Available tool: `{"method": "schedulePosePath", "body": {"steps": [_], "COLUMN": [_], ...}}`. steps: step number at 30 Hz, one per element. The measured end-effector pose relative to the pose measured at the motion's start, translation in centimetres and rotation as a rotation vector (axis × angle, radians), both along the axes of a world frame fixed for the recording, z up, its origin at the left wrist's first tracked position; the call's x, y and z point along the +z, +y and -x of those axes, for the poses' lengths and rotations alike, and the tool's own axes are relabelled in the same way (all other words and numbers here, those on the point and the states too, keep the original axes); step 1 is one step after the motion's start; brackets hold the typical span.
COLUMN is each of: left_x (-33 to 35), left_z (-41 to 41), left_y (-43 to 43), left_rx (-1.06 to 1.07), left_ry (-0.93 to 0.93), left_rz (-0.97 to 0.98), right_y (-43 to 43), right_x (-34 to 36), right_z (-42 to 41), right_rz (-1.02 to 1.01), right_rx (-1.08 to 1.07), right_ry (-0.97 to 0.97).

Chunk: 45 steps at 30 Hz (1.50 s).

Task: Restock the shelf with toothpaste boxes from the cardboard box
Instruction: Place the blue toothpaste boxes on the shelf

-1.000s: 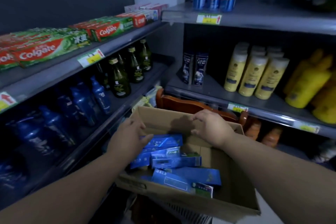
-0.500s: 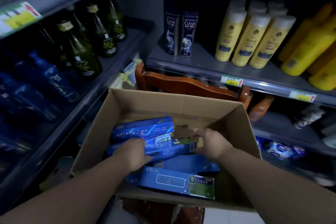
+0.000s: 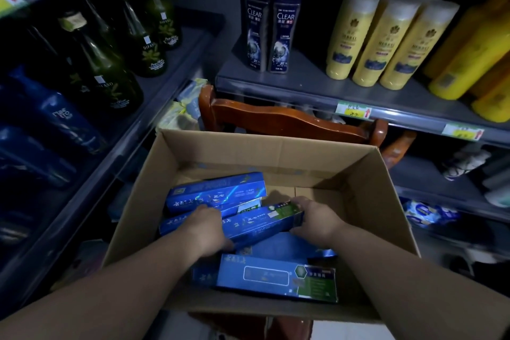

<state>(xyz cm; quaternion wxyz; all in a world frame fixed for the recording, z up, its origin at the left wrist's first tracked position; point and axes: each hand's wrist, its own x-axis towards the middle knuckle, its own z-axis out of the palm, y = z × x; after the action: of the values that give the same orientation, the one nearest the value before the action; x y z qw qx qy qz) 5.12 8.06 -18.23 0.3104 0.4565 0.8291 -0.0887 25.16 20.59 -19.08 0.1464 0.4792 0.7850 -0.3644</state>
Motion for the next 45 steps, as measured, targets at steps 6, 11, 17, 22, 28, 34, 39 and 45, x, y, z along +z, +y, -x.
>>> {"method": "schedulePosePath", "body": {"steps": [6, 11, 17, 22, 28, 34, 39, 45], "left_x": [1.3, 2.5, 1.8, 3.1, 3.2, 4.1, 4.6, 4.5], "left_z": [1.6, 1.7, 0.8, 0.3, 1.4, 2.7, 4.7, 5.7], "left_y": [-0.6, -0.7, -0.4, 0.7, 1.1, 0.8, -0.2, -1.6], "left_rx": [0.035, -0.003, 0.001, 0.002, 0.538, 0.823, 0.784, 0.685], "left_ry": [-0.107, -0.163, -0.208, -0.217, -0.699, -0.859, -0.694, -0.573], "left_rz": [-0.239, -0.321, -0.342, -0.451, -0.493, -0.651, -0.855, -0.983], "right_y": [1.0, 1.7, 2.5, 2.8, 2.4, 1.5, 0.4, -1.0], "right_x": [1.1, 2.8, 3.8, 3.9, 3.3, 2.4, 1.1, -1.2], "right_z": [-0.9, -1.2, -2.4, -2.4, -1.7, -0.8, 1.3, 4.3], "right_rz": [0.098, 0.462, 0.55, 0.508, 0.604, 0.548, 0.255, 0.177], "right_rx": [-0.091, -0.401, -0.531, -0.584, -0.641, -0.617, -0.218, -0.085], "right_ry": [0.126, 0.358, 0.467, 0.564, 0.709, 0.645, 0.276, 0.177]}}
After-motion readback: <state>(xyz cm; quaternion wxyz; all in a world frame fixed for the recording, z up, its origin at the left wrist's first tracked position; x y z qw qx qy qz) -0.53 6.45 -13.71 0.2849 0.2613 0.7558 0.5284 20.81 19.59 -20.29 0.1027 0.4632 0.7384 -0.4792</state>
